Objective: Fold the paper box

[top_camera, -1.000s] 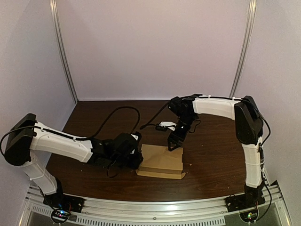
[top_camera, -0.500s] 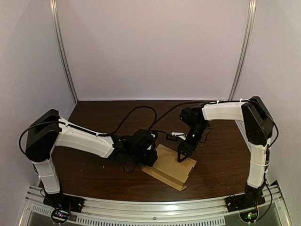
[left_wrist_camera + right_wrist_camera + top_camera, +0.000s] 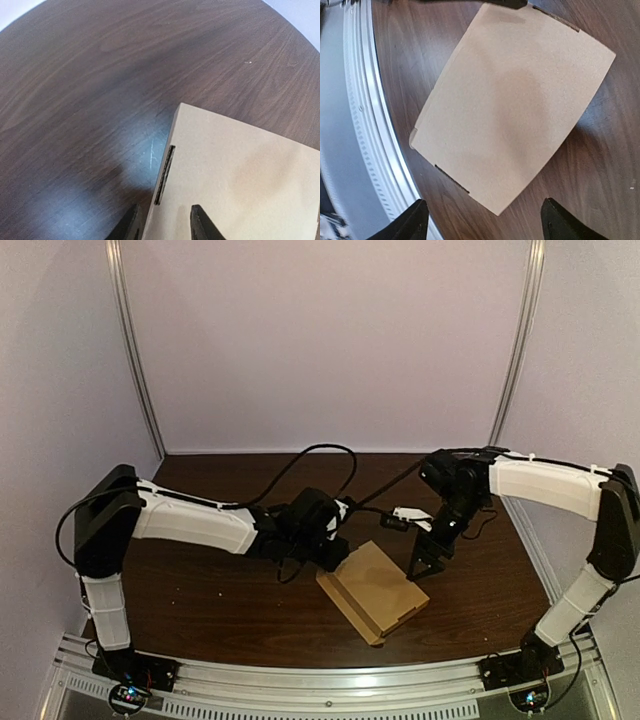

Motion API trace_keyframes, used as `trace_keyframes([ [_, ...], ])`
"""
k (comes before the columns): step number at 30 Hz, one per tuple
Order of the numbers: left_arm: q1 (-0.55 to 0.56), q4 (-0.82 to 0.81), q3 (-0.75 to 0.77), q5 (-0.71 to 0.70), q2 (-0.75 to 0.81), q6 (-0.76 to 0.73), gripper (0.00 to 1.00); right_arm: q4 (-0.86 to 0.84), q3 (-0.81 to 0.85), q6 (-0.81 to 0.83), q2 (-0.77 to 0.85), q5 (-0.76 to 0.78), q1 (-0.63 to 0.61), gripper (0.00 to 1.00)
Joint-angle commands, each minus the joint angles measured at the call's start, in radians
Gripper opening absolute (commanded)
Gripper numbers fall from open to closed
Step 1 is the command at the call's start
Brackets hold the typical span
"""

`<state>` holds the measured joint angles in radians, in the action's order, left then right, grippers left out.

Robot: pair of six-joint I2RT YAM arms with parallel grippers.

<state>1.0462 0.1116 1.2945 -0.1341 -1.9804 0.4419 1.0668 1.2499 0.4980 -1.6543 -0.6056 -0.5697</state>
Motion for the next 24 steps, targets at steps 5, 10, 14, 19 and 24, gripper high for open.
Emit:
trace_keyframes([
  [5, -0.003, -0.158, -0.331, -0.05, 0.31, -0.081, 0.4, -0.296, -0.3, 0.252, 0.36, 0.286, -0.268, 0.83],
  [10, -0.003, -0.281, -0.486, -0.006, 0.329, -0.039, 0.39, -0.412, -0.438, 0.379, 0.351, 0.482, -0.463, 0.84],
  [14, -0.005, -0.414, -0.565, 0.01, 0.315, -0.058, 0.37, -0.461, -0.45, 0.354, 0.326, 0.478, -0.493, 0.83],
  [19, -0.023, -0.498, -0.58, 0.043, 0.251, -0.074, 0.34, -0.479, -0.449, 0.325, 0.313, 0.46, -0.494, 0.83],
  [24, -0.062, -0.637, -0.601, 0.093, 0.176, -0.066, 0.32, -0.535, -0.478, 0.313, 0.302, 0.467, -0.495, 0.82],
])
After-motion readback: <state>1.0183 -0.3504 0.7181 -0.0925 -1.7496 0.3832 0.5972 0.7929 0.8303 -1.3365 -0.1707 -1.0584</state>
